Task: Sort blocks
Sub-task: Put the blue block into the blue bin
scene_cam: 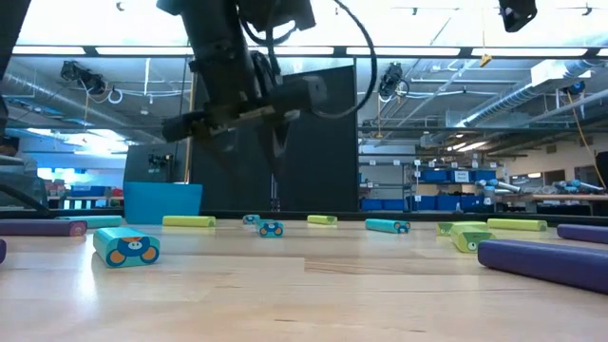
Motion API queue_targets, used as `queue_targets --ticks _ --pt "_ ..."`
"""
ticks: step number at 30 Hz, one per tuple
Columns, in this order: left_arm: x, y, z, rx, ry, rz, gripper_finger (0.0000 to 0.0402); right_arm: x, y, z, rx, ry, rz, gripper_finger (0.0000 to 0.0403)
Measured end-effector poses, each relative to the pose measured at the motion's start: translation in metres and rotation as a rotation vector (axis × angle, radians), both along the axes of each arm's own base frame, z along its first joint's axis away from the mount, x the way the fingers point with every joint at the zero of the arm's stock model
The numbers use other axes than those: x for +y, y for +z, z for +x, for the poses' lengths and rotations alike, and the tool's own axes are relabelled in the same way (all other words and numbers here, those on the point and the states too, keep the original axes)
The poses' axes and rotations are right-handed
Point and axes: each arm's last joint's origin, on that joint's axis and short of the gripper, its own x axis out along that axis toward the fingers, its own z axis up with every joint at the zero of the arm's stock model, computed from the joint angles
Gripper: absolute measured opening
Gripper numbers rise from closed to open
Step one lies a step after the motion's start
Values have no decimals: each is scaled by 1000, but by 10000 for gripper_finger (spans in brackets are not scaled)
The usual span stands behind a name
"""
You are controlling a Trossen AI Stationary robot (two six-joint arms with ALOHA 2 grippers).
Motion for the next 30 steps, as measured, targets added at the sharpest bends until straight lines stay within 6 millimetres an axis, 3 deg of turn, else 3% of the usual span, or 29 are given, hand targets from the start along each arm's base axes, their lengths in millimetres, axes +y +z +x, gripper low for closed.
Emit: queue_targets --ticks 21,30 --pt "13 -46 18 42 111 -135 239 3 -8 10 57 -12 -39 222" --pt "14 -48 18 56 88 -115 217 3 -7 10 54 -11 -40 217"
